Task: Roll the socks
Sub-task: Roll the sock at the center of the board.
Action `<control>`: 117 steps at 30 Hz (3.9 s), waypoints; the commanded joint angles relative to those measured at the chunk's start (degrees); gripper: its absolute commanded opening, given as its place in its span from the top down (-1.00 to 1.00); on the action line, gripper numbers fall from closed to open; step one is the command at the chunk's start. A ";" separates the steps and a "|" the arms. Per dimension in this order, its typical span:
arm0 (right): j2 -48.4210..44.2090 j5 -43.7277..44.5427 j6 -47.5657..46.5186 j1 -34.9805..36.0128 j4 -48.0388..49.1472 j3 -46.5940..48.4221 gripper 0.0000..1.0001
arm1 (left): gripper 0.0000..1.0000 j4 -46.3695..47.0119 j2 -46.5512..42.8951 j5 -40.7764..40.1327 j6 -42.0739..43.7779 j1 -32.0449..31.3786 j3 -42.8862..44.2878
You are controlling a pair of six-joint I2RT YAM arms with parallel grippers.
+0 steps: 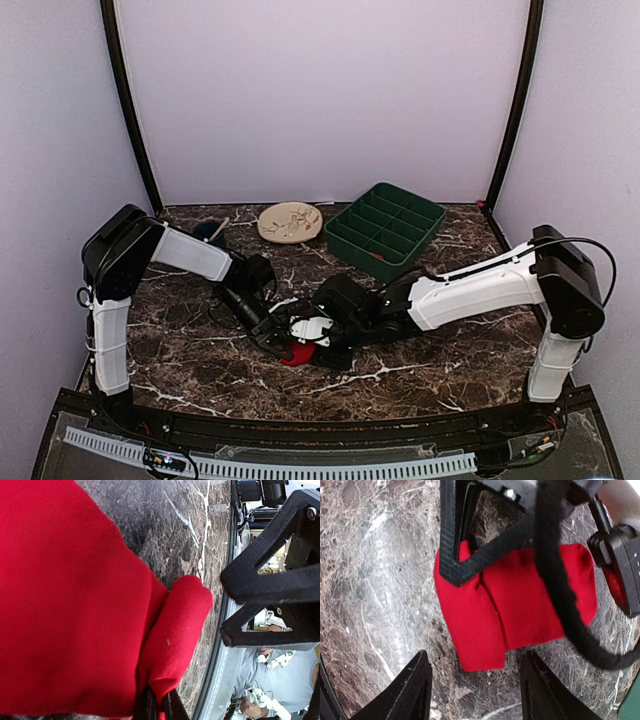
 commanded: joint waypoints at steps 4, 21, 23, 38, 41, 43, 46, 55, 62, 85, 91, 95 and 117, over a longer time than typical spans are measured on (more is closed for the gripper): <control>1.95 -1.74 -2.62 0.59 0.28 3.03 -0.08 | 1.00 -2.06 1.20 -2.27 1.31 -0.20 0.28; 5.32 -2.91 -3.58 0.59 1.64 2.97 0.08 | 1.00 -2.61 1.25 -1.75 1.53 -0.20 0.24; 5.43 -3.06 -3.60 0.56 1.64 2.85 0.19 | 1.00 -2.63 1.28 -1.75 1.51 -0.20 0.34; 6.91 -3.93 -3.60 -0.43 2.33 1.91 0.53 | 1.00 -3.32 1.42 -1.21 1.92 -0.20 0.92; 7.42 -4.43 -3.45 -0.90 1.79 2.27 0.64 | 0.95 -3.31 1.26 -1.87 1.92 -0.19 1.05; 7.97 -5.16 -3.35 -1.29 1.29 2.77 0.70 | 0.88 -3.15 1.05 -2.57 1.73 -0.20 1.12; 8.36 -6.07 -3.08 -1.86 0.76 3.20 0.78 | 0.83 -3.00 0.57 -3.06 1.44 -0.20 1.18; 9.02 -8.59 -2.42 -3.19 -1.08 3.94 0.91 | 0.68 0.41 -3.37 -5.89 -1.42 -0.03 -0.79; 8.94 -9.63 -2.12 -3.67 -1.73 4.42 0.93 | 0.60 5.82 -7.91 -10.29 -5.36 0.93 -2.85; 11.84 -18.00 1.41 -6.32 -9.10 11.17 0.95 | 0.55 19.66 -23.96 -24.92 -11.88 2.96 -16.03; 14.01 -23.54 3.29 -8.27 -12.40 13.52 0.95 | 0.55 25.94 -28.63 -30.89 -13.83 2.89 -20.03; 14.52 -28.31 4.78 -9.96 -13.28 14.52 0.95 | 0.55 29.83 -31.96 -33.48 -16.19 2.87 -23.13; 22.93 -42.20 8.28 -14.46 -21.28 21.51 0.95 | 0.53 37.47 -38.57 -46.01 -13.16 -4.41 -28.85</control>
